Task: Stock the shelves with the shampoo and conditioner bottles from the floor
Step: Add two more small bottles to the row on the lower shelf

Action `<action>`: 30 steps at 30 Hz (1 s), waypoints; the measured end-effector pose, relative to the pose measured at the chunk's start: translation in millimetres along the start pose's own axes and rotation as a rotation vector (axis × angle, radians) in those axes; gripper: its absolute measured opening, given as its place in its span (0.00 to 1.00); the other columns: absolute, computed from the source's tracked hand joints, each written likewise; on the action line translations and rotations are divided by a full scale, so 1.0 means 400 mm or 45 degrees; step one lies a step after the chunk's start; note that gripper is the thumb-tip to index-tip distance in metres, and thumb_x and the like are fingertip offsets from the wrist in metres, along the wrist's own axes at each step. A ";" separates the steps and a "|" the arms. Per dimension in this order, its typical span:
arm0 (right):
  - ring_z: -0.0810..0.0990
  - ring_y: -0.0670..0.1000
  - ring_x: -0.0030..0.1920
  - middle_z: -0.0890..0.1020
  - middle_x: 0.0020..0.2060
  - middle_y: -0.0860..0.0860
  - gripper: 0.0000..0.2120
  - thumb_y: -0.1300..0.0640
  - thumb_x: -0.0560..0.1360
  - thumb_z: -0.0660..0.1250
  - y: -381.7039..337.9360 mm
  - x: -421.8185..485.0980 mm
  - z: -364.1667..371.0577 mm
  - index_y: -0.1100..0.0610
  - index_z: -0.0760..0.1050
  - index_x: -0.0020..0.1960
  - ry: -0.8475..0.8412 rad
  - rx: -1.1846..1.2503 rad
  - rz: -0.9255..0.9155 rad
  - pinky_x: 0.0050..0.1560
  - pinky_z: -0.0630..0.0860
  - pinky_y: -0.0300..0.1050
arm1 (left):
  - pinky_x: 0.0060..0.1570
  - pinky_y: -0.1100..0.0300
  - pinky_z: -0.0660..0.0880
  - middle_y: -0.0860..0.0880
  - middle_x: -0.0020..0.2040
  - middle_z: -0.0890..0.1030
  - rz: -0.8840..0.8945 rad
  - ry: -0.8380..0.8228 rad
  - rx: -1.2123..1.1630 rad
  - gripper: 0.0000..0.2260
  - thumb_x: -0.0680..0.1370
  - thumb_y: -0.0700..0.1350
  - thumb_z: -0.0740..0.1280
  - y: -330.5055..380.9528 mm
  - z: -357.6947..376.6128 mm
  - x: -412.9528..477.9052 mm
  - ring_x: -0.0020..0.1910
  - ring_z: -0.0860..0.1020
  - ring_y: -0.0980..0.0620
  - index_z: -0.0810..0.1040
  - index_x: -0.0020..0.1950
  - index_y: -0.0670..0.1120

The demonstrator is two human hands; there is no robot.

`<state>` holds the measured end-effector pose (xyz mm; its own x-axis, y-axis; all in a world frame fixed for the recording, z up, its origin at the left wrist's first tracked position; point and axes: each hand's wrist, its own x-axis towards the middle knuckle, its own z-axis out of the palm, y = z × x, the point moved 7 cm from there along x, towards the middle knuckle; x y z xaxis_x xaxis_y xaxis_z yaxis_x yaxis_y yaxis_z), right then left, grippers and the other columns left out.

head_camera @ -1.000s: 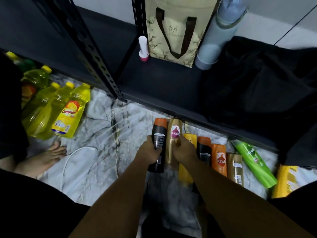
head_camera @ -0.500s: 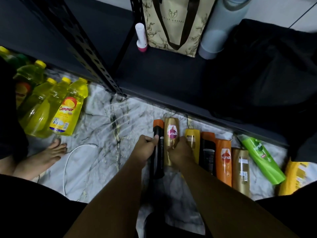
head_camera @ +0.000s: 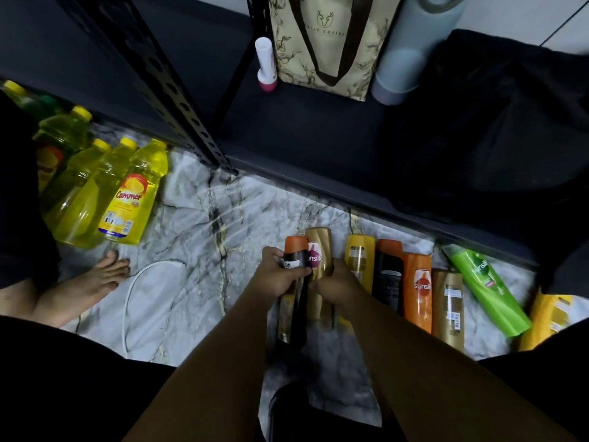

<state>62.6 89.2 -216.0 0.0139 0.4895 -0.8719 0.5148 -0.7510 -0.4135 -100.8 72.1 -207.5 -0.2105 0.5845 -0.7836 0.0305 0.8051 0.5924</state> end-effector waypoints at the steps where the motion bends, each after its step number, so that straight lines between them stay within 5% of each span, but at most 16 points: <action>1: 0.81 0.54 0.54 0.82 0.52 0.50 0.32 0.59 0.62 0.76 0.011 0.013 0.001 0.51 0.72 0.64 -0.009 0.031 -0.011 0.57 0.81 0.54 | 0.30 0.69 0.73 0.46 0.49 0.78 0.036 -0.019 0.017 0.30 0.70 0.36 0.80 0.009 0.000 -0.006 0.42 0.80 0.54 0.66 0.63 0.41; 4: 0.83 0.54 0.53 0.84 0.52 0.48 0.38 0.53 0.55 0.75 0.050 0.074 0.007 0.44 0.72 0.65 -0.032 0.139 -0.031 0.55 0.83 0.59 | 0.38 0.66 0.76 0.47 0.51 0.84 0.102 -0.130 0.029 0.26 0.67 0.40 0.82 0.032 0.007 -0.008 0.50 0.84 0.49 0.75 0.61 0.45; 10: 0.81 0.55 0.53 0.82 0.53 0.49 0.35 0.66 0.64 0.70 -0.047 -0.021 -0.026 0.42 0.67 0.66 -0.014 0.327 -0.150 0.53 0.83 0.59 | 0.50 0.56 0.80 0.49 0.50 0.84 0.299 0.015 -0.040 0.23 0.68 0.39 0.80 0.105 -0.007 -0.059 0.52 0.83 0.49 0.77 0.58 0.51; 12: 0.82 0.60 0.52 0.83 0.49 0.53 0.35 0.70 0.60 0.67 -0.077 -0.027 -0.043 0.47 0.70 0.63 0.014 0.395 -0.184 0.49 0.83 0.57 | 0.53 0.54 0.80 0.52 0.49 0.84 0.404 0.069 0.006 0.22 0.67 0.41 0.79 0.156 -0.011 -0.078 0.50 0.83 0.53 0.78 0.56 0.55; 15: 0.83 0.66 0.52 0.85 0.43 0.58 0.35 0.66 0.47 0.67 -0.105 -0.027 -0.075 0.54 0.78 0.55 0.069 0.495 -0.246 0.45 0.80 0.57 | 0.49 0.62 0.77 0.56 0.46 0.83 0.551 0.038 0.112 0.22 0.66 0.40 0.79 0.244 -0.008 -0.110 0.44 0.80 0.62 0.77 0.55 0.56; 18: 0.84 0.59 0.45 0.85 0.41 0.55 0.27 0.72 0.57 0.69 -0.153 -0.106 -0.113 0.57 0.79 0.54 0.119 0.535 -0.338 0.41 0.79 0.49 | 0.45 0.67 0.75 0.57 0.46 0.83 0.618 0.024 0.144 0.22 0.67 0.38 0.79 0.295 -0.008 -0.148 0.43 0.80 0.64 0.77 0.54 0.57; 24: 0.82 0.50 0.48 0.85 0.47 0.49 0.26 0.74 0.68 0.68 -0.168 -0.223 -0.142 0.50 0.79 0.59 0.113 0.486 -0.509 0.43 0.80 0.45 | 0.33 0.65 0.77 0.48 0.42 0.81 0.667 0.059 0.100 0.17 0.69 0.29 0.74 0.297 -0.016 -0.218 0.36 0.78 0.59 0.76 0.50 0.46; 27: 0.82 0.51 0.49 0.84 0.49 0.50 0.26 0.72 0.68 0.71 -0.174 -0.257 -0.146 0.49 0.77 0.60 0.122 0.448 -0.578 0.48 0.81 0.47 | 0.33 0.58 0.78 0.48 0.41 0.81 0.675 0.133 0.170 0.17 0.68 0.31 0.73 0.305 -0.020 -0.245 0.36 0.79 0.54 0.74 0.49 0.48; 30: 0.79 0.47 0.41 0.82 0.44 0.49 0.22 0.74 0.69 0.70 -0.192 -0.277 -0.155 0.54 0.78 0.58 0.148 0.358 -0.671 0.37 0.75 0.33 | 0.40 0.46 0.80 0.45 0.43 0.82 0.685 0.157 0.330 0.18 0.65 0.35 0.70 0.309 -0.013 -0.257 0.42 0.81 0.45 0.72 0.48 0.52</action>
<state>74.7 120.2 -71.2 -0.0794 0.8605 -0.5033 0.2319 -0.4751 -0.8488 -80.3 111.1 -52.7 -0.2108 0.9126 -0.3503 0.3978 0.4074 0.8221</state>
